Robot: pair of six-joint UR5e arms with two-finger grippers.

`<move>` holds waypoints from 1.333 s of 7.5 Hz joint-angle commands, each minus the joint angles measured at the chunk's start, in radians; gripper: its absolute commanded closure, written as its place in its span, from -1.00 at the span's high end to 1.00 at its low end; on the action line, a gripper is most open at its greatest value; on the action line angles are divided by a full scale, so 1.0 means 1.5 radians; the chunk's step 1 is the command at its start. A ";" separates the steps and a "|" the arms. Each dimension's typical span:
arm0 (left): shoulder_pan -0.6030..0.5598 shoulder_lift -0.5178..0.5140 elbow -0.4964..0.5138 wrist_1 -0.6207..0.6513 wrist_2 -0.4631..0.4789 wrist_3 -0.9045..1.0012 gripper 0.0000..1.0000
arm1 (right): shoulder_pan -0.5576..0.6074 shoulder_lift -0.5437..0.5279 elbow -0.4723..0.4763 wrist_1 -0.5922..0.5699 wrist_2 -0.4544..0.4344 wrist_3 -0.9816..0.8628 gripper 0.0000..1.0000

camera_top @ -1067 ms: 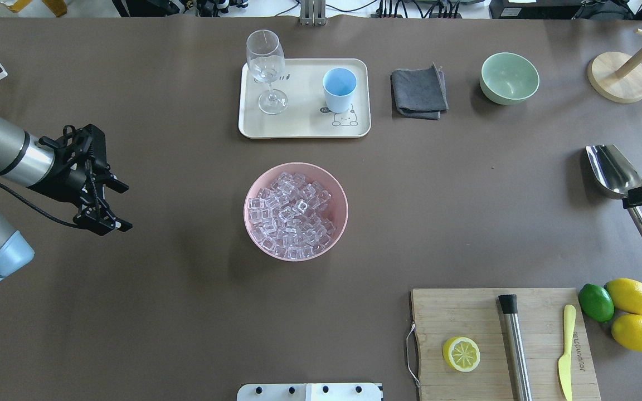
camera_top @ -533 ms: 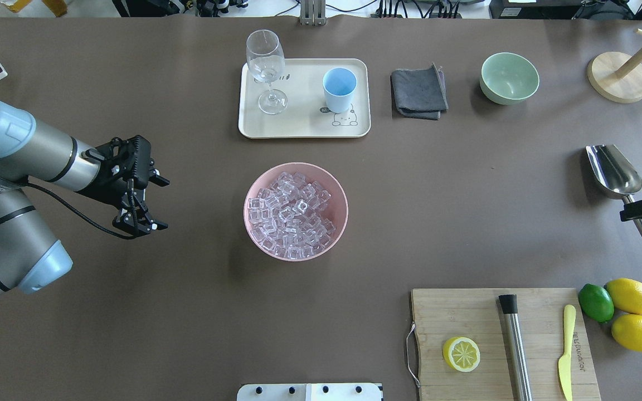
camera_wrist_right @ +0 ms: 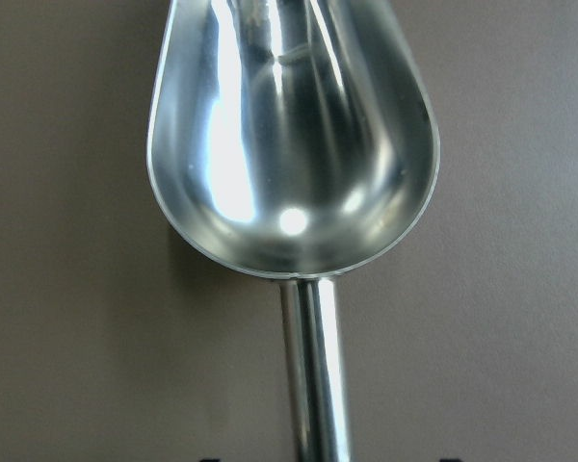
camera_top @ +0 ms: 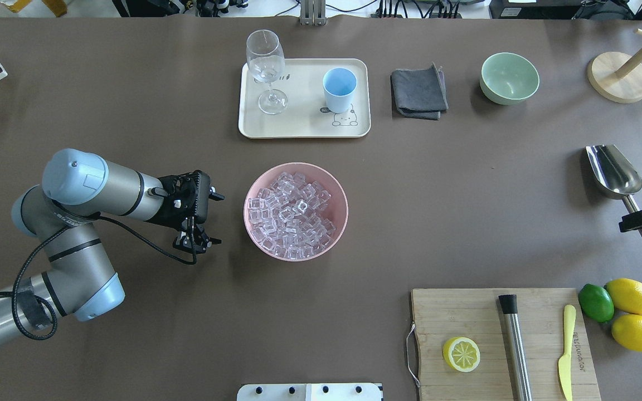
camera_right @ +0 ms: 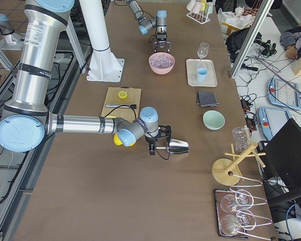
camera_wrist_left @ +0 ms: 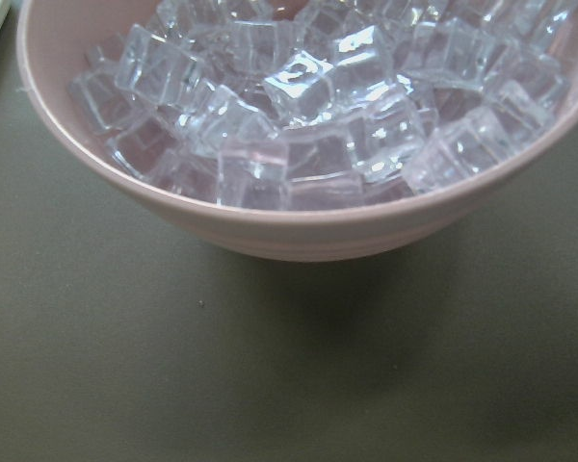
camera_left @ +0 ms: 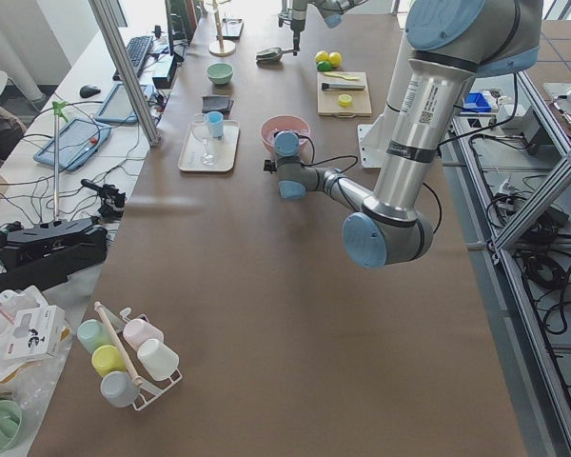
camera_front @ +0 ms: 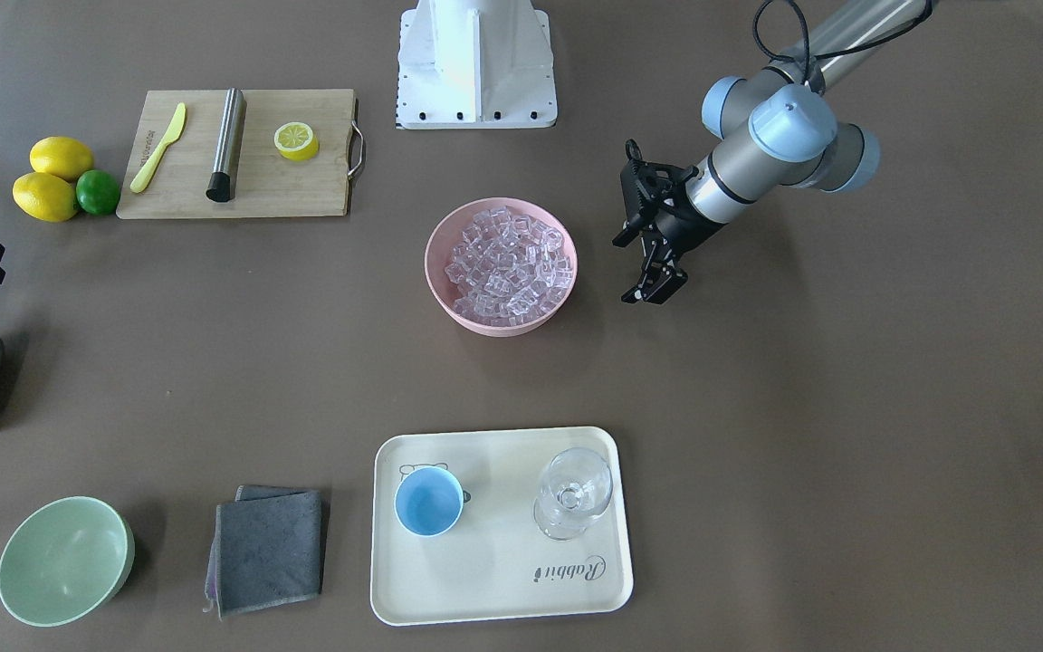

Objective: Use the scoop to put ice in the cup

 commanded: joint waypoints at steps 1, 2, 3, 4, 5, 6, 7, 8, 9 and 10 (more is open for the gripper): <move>0.002 -0.007 0.024 -0.034 0.003 -0.084 0.99 | -0.007 -0.001 -0.001 0.012 -0.001 0.004 0.52; 0.002 -0.014 0.026 -0.033 0.003 -0.086 0.99 | -0.009 -0.002 -0.017 0.049 -0.001 0.031 0.51; 0.003 -0.016 0.026 -0.032 0.001 -0.091 0.99 | -0.011 -0.002 -0.029 0.070 -0.002 0.036 0.40; 0.007 -0.025 0.026 -0.030 -0.001 -0.091 0.99 | -0.011 -0.002 -0.030 0.072 -0.002 0.036 0.13; 0.014 -0.027 0.025 -0.029 -0.001 -0.091 0.99 | -0.011 -0.002 -0.030 0.072 -0.002 0.035 -0.29; 0.019 -0.032 0.025 -0.029 -0.001 -0.091 0.99 | -0.011 -0.002 -0.029 0.072 -0.002 0.036 -0.68; 0.022 -0.034 0.025 -0.029 0.000 -0.091 0.99 | -0.011 -0.004 -0.028 0.072 0.000 0.035 -1.00; 0.022 -0.034 0.025 -0.029 -0.001 -0.091 0.99 | -0.010 -0.009 -0.022 0.072 0.002 0.035 -1.00; 0.024 -0.037 0.025 -0.029 -0.001 -0.091 0.99 | -0.010 -0.017 -0.005 0.071 0.003 0.035 -1.00; 0.027 -0.040 0.026 -0.029 0.002 -0.091 0.99 | -0.008 -0.024 0.014 0.065 0.006 0.026 -1.00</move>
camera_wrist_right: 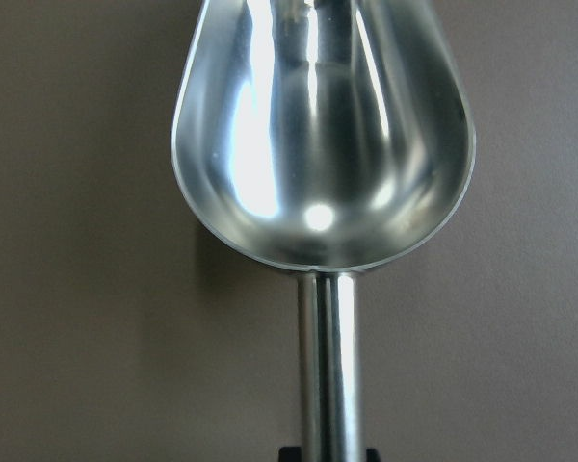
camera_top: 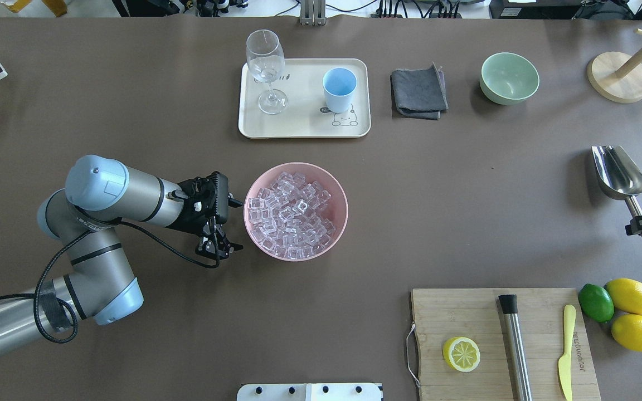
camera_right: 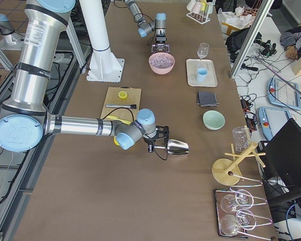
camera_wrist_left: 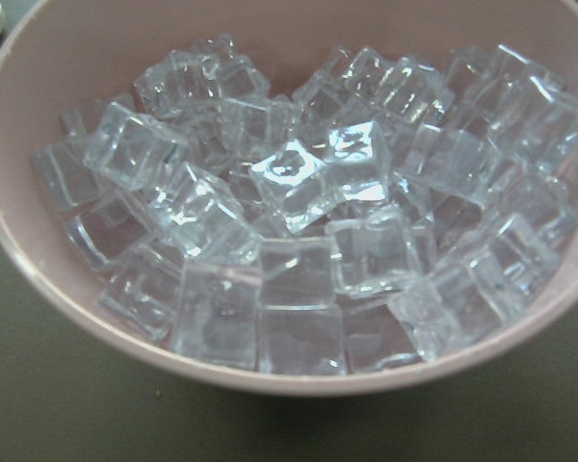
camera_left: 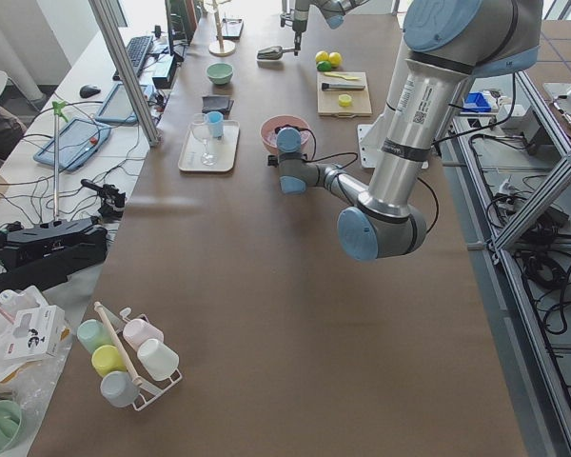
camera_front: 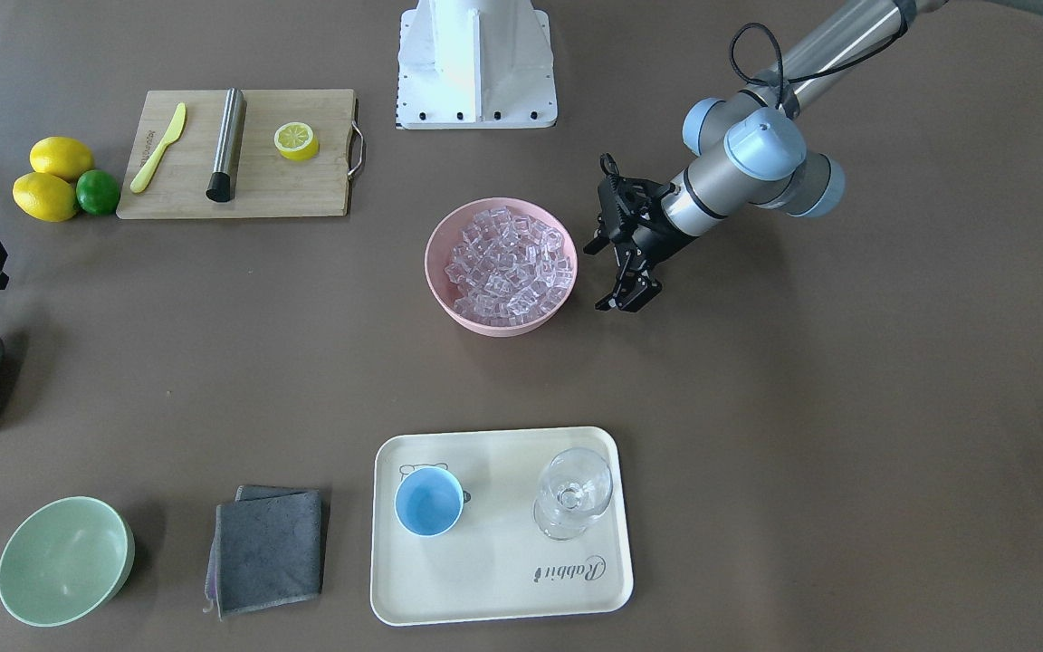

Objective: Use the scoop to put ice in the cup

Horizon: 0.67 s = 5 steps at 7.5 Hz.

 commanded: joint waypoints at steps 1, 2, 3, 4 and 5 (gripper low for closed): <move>0.006 -0.005 0.001 0.000 0.004 0.000 0.99 | 0.002 -0.014 0.032 -0.006 0.023 -0.044 -1.00; 0.008 -0.006 0.002 0.000 0.004 -0.001 0.99 | 0.008 -0.013 0.033 -0.025 0.058 -0.126 -1.00; 0.008 -0.009 0.003 0.000 0.004 0.000 0.99 | 0.017 -0.014 0.064 -0.064 0.059 -0.185 -1.00; 0.008 -0.010 0.004 0.000 0.005 -0.001 0.99 | 0.027 -0.015 0.101 -0.131 0.053 -0.248 -1.00; 0.008 -0.012 0.004 0.000 0.004 -0.001 0.99 | 0.044 -0.015 0.140 -0.180 0.058 -0.322 -1.00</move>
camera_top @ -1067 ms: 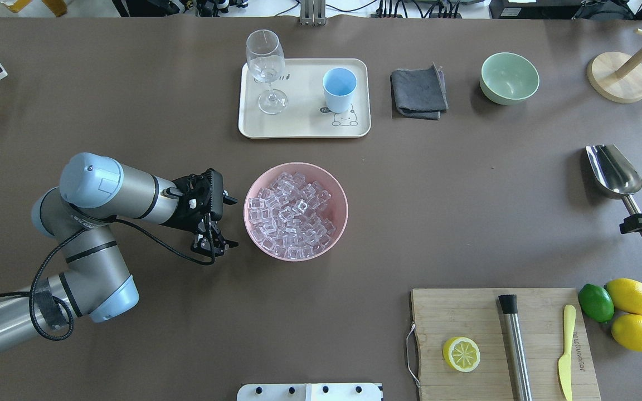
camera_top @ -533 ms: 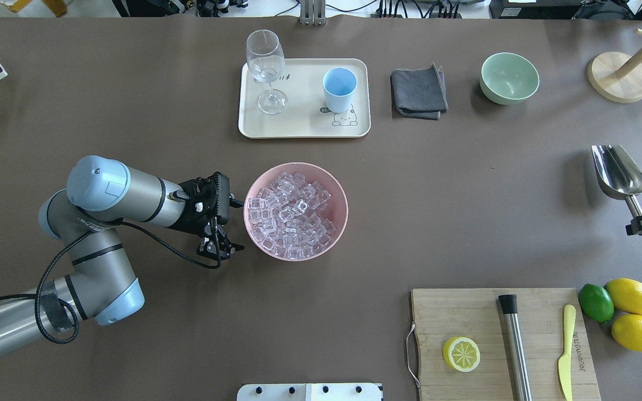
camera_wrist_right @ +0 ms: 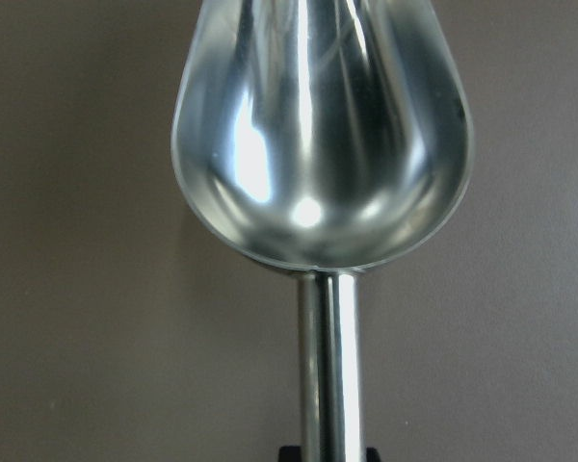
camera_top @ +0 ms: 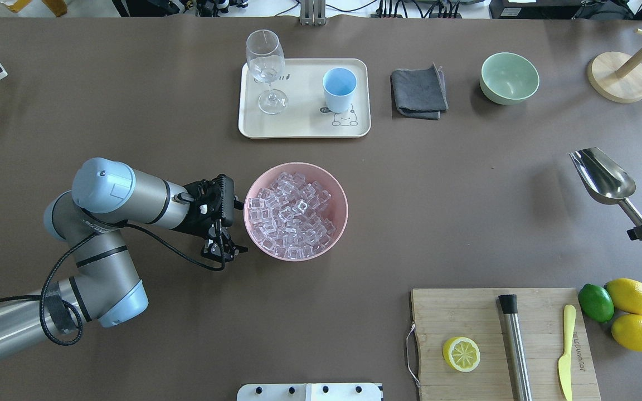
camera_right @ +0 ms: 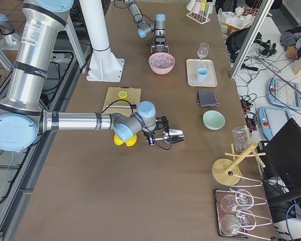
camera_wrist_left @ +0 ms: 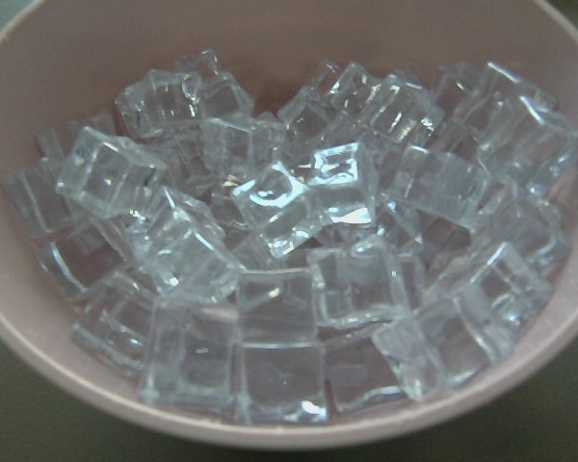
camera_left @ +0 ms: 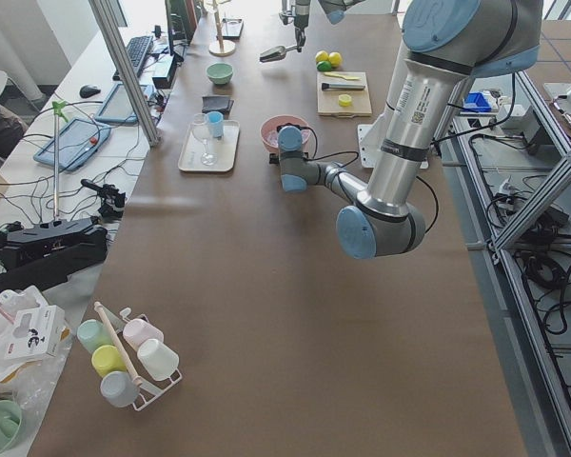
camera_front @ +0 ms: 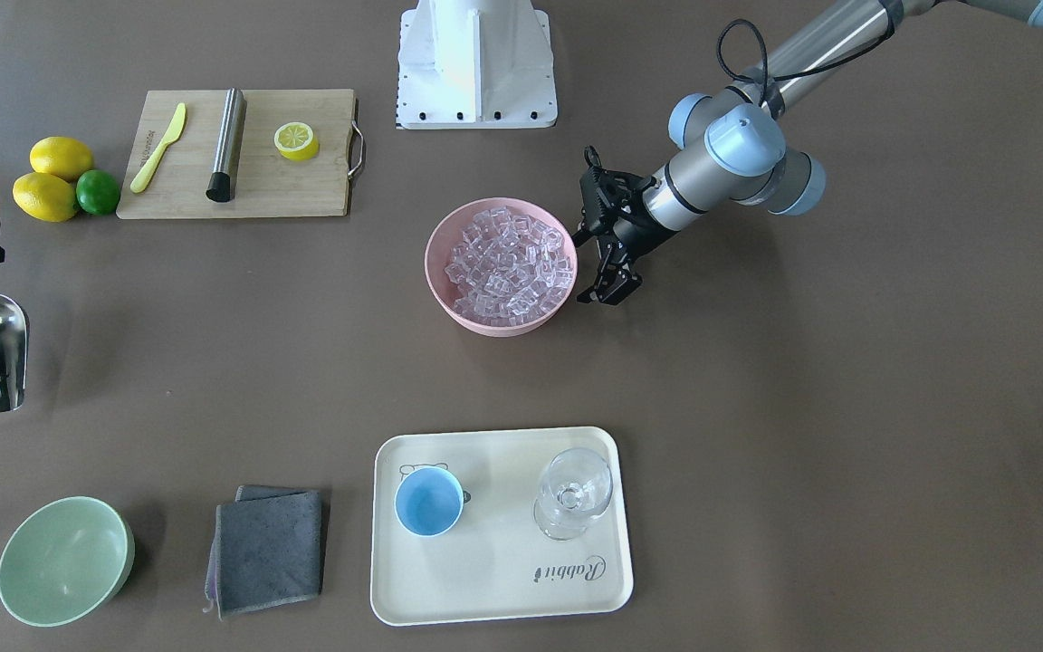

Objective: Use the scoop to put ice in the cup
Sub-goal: 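Lift the metal scoop with the right gripper and carry it toward the bowl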

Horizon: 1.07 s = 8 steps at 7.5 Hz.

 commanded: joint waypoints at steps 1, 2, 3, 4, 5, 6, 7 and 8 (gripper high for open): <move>0.000 -0.003 0.003 0.000 0.000 0.000 0.99 | 0.037 0.000 0.106 -0.130 0.011 -0.170 -1.00; 0.000 -0.002 0.003 0.000 0.000 0.001 0.99 | 0.038 0.004 0.146 -0.170 0.000 -0.192 -1.00; 0.000 -0.002 0.003 0.000 0.000 0.001 0.99 | 0.040 0.008 0.186 -0.215 -0.043 -0.224 -1.00; 0.000 -0.002 0.003 0.000 0.000 0.001 0.99 | 0.040 0.043 0.202 -0.275 -0.047 -0.323 -1.00; 0.000 -0.002 0.003 0.000 0.000 0.001 0.99 | 0.040 0.067 0.253 -0.360 -0.048 -0.357 -1.00; -0.001 -0.002 0.003 0.000 0.000 0.001 0.99 | 0.035 0.131 0.293 -0.481 -0.048 -0.399 -1.00; -0.001 -0.002 0.003 0.000 0.000 0.001 0.99 | 0.011 0.244 0.285 -0.617 -0.057 -0.509 -1.00; -0.001 -0.002 0.003 0.000 0.000 0.001 0.99 | -0.005 0.326 0.272 -0.690 -0.088 -0.549 -1.00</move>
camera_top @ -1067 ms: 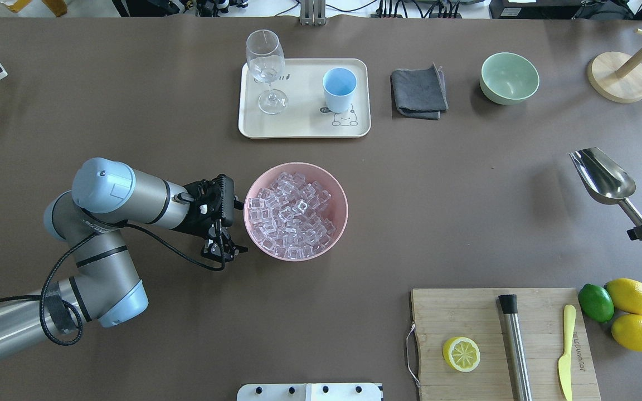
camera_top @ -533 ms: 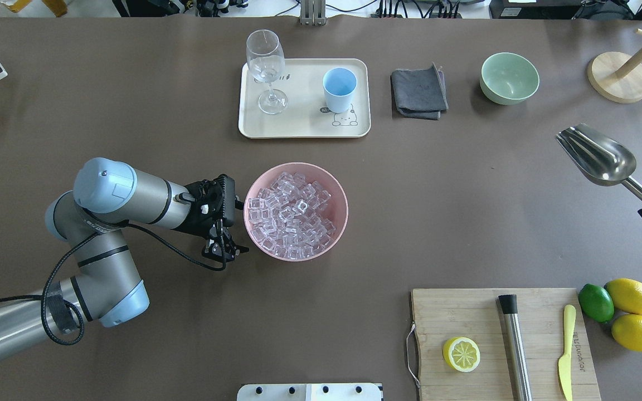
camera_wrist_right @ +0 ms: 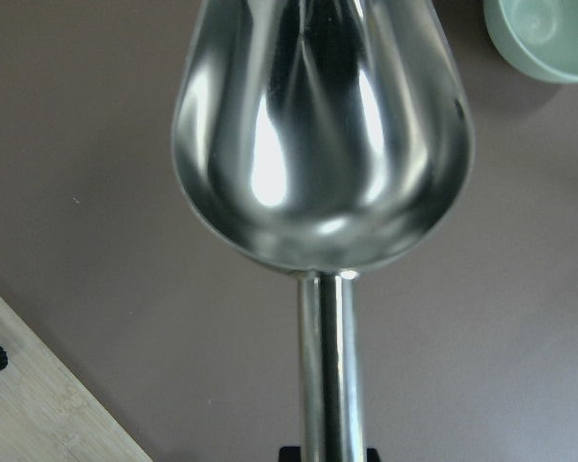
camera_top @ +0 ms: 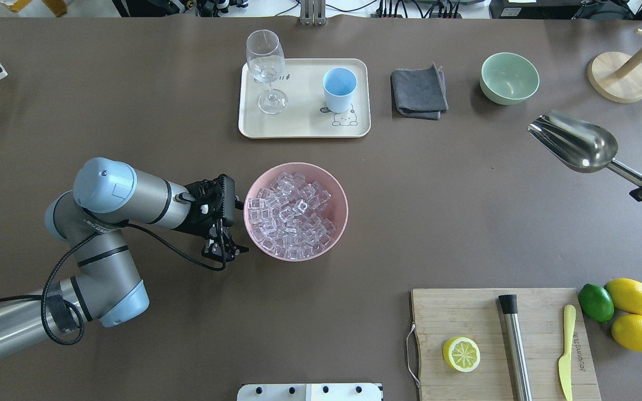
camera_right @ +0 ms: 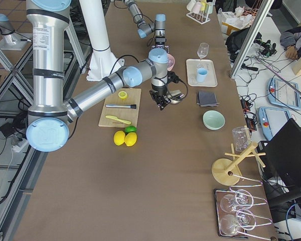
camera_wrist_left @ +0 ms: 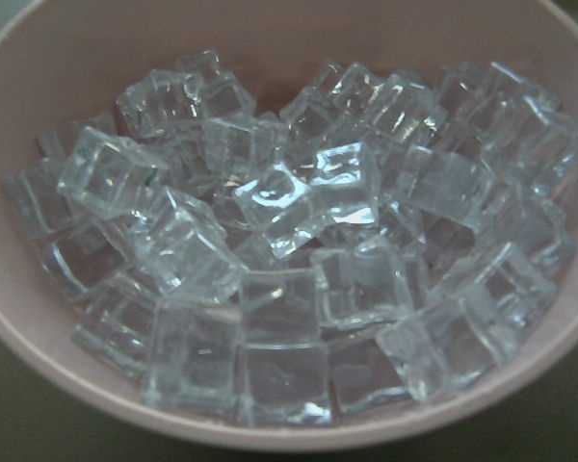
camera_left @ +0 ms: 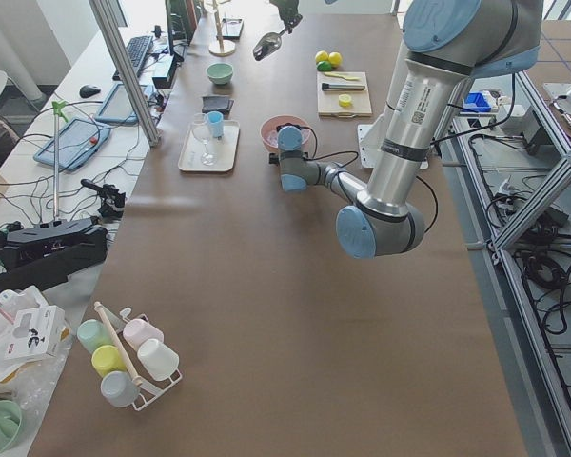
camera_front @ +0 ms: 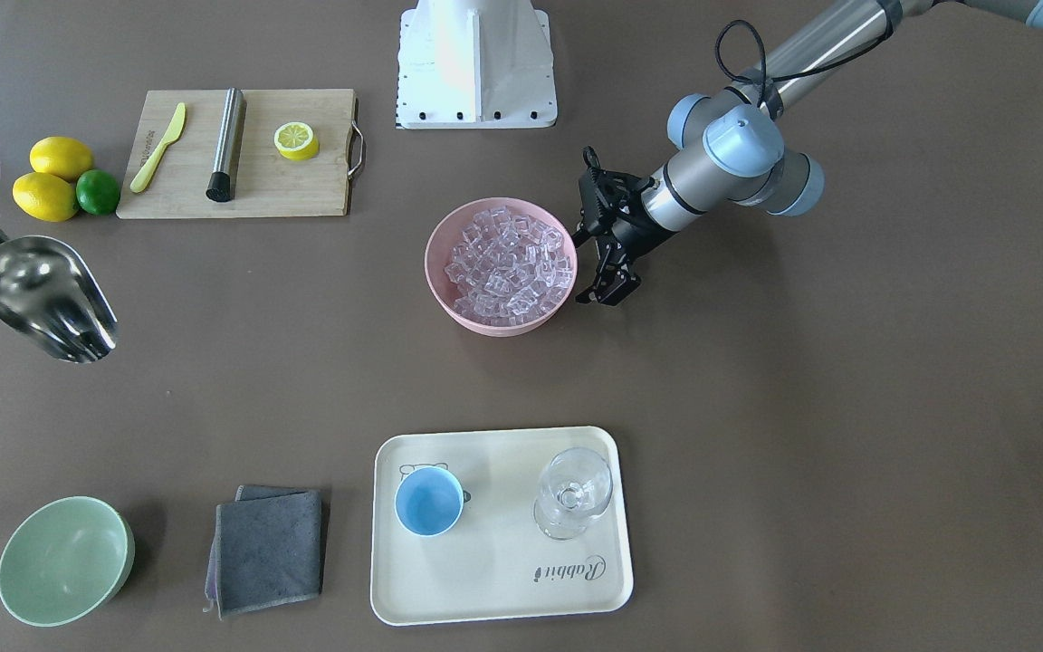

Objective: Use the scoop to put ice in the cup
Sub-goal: 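Lift the metal scoop with the right gripper and carry it toward the bowl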

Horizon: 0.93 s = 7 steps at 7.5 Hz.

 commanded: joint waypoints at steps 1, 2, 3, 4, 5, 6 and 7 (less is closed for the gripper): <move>0.000 0.000 0.000 0.000 0.000 0.000 0.99 | -0.064 0.190 -0.001 -0.206 -0.059 -0.109 -1.00; 0.000 0.000 0.000 0.000 0.000 0.000 0.99 | -0.097 0.228 0.012 -0.252 -0.088 -0.108 -1.00; 0.000 0.000 0.000 0.000 0.000 0.000 0.99 | -0.143 0.276 0.014 -0.291 -0.110 -0.108 -1.00; 0.001 0.000 0.000 0.000 0.000 0.000 0.99 | -0.169 0.296 0.015 -0.320 -0.120 -0.108 -1.00; 0.001 -0.001 0.000 0.000 0.000 0.000 0.99 | -0.183 0.313 0.015 -0.326 -0.133 -0.108 -1.00; 0.000 -0.001 0.000 0.000 0.000 0.000 0.99 | -0.207 0.368 -0.009 -0.374 -0.157 -0.108 -1.00; 0.001 -0.001 0.000 0.000 0.000 0.000 0.99 | -0.224 0.422 -0.022 -0.448 -0.174 -0.108 -1.00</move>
